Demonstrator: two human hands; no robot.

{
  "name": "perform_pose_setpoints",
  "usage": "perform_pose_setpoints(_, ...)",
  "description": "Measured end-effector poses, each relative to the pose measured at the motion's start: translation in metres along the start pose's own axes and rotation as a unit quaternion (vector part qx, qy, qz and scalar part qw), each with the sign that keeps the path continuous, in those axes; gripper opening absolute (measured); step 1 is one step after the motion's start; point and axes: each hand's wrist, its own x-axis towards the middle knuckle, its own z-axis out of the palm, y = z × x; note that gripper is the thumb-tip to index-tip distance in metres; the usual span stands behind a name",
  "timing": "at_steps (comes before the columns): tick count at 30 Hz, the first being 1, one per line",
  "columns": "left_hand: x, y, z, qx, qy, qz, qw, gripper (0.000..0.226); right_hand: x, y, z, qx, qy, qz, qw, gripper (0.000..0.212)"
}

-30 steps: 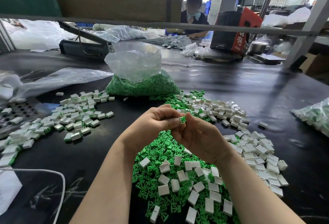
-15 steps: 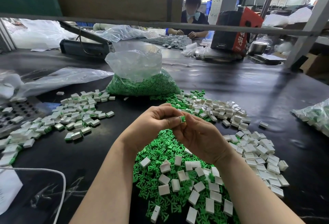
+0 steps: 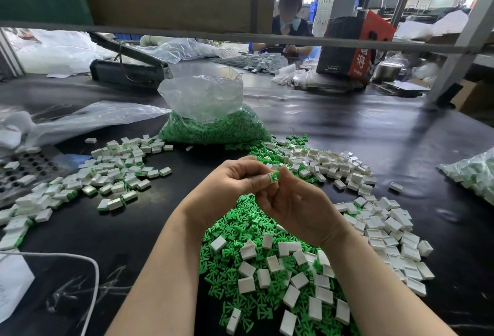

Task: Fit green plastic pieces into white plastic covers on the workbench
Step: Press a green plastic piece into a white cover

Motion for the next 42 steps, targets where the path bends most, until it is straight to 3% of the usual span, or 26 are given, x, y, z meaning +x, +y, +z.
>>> perform_pose_setpoints(13, 0.0, 0.002, 0.002, 0.015, -0.005, 0.0, 1.0, 0.015, 0.0, -0.001, 0.002, -0.05, 0.03, -0.026, 0.998, 0.035)
perform_pose_setpoints(17, 0.0, 0.0, 0.004, -0.005, 0.0, -0.023, 1.0, 0.013, 0.0, 0.0, -0.002, -0.109, 0.066, -0.029, 0.991, 0.05)
perform_pose_setpoints(23, 0.004, 0.0, 0.011, 0.055, 0.024, -0.041, 0.997, 0.021, -0.005, -0.006, -0.004, -0.238, 0.083, -0.028, 0.967, 0.038)
perform_pose_setpoints(27, 0.006, -0.005, 0.013, 0.065, 0.037, -0.066, 0.995, 0.021, -0.005, -0.007, -0.002, -0.291, 0.084, -0.033, 0.952, 0.062)
perform_pose_setpoints(38, 0.006, -0.005, 0.02, 0.053, 0.08, -0.038, 0.995, 0.011, -0.004, -0.004, 0.0, -0.219, 0.085, -0.036, 0.971, 0.041)
perform_pose_setpoints(42, 0.007, -0.004, 0.021, 0.059, 0.095, -0.025, 0.993, 0.011, -0.002, -0.003, 0.001, -0.176, 0.08, -0.041, 0.98, 0.048)
